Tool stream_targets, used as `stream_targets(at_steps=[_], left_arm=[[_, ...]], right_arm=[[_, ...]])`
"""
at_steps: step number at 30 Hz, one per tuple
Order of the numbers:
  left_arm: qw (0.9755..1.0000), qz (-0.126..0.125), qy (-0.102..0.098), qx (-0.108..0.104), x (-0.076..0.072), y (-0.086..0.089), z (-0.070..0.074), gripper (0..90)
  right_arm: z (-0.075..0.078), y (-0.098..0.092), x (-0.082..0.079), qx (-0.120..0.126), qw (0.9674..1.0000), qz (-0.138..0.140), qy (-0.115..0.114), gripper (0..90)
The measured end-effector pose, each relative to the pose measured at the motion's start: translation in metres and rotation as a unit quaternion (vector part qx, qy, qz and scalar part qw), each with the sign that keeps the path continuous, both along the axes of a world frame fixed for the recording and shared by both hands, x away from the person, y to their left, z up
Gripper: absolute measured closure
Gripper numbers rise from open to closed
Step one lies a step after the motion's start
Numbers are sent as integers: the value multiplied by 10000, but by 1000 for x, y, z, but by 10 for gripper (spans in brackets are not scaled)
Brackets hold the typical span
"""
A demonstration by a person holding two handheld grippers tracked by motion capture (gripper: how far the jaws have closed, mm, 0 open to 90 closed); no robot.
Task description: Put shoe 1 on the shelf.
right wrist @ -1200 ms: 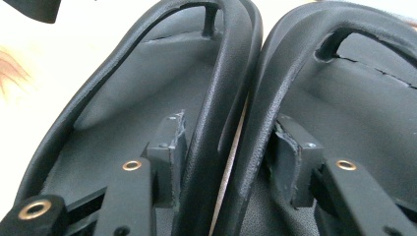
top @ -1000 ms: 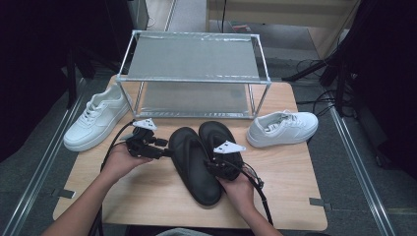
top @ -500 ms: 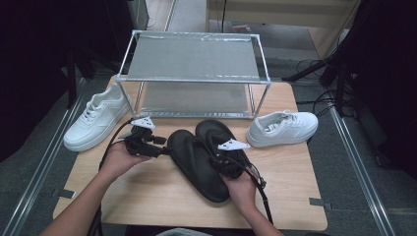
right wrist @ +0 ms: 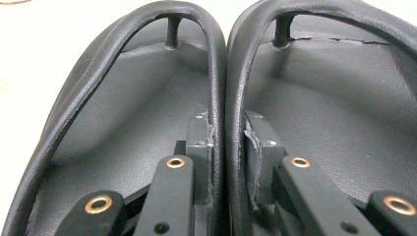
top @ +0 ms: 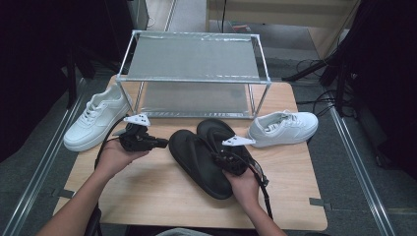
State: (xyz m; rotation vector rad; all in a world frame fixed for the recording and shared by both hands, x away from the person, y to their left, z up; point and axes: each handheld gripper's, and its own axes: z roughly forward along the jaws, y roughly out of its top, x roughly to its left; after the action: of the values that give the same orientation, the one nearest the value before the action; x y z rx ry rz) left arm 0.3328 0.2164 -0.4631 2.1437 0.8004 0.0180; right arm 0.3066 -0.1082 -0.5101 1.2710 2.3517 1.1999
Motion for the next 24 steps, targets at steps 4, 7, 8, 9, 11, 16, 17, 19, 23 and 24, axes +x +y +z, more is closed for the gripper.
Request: stream_targets(at_steps=[4, 7, 8, 9, 11, 16, 17, 19, 23, 24], left_arm=[[10000, 1, -61, -16, 2, 0, 4, 900], [10000, -10, -99, -5, 5, 0, 9, 898], [10000, -46, -72, -23, 6, 0, 12, 897], [9999, -47, -108, -35, 7, 0, 15, 897], [9998, -96, -174, -16, 10, 0, 23, 897], [9997, -62, -204, -98, 26, 3, 40, 897], [9997, -65, -229, -94, 29, 2, 42, 897], [9992, -62, -400, -7, 36, 1, 50, 897], [9980, -165, -586, 140, 53, -3, 71, 899], [9982, -143, -558, 134, 58, -4, 75, 899]], right_arm=[[4, -2, 3, 14, 10000, 8, 8, 763], [9, -2, 6, 26, 10000, 16, 12, 763], [11, -2, 8, 8, 10000, 52, -8, 763], [13, -2, 9, -13, 10000, 67, -31, 763], [17, -1, 13, -41, 9999, 86, -67, 763], [24, 0, 28, -11, 10000, 74, -56, 762], [26, 1, 33, 7, 10000, 55, -62, 762], [28, 3, 41, 13, 10000, 28, -71, 762], [30, 8, 60, 52, 9999, -109, -76, 762], [30, 10, 67, 81, 9998, -162, -56, 762]])
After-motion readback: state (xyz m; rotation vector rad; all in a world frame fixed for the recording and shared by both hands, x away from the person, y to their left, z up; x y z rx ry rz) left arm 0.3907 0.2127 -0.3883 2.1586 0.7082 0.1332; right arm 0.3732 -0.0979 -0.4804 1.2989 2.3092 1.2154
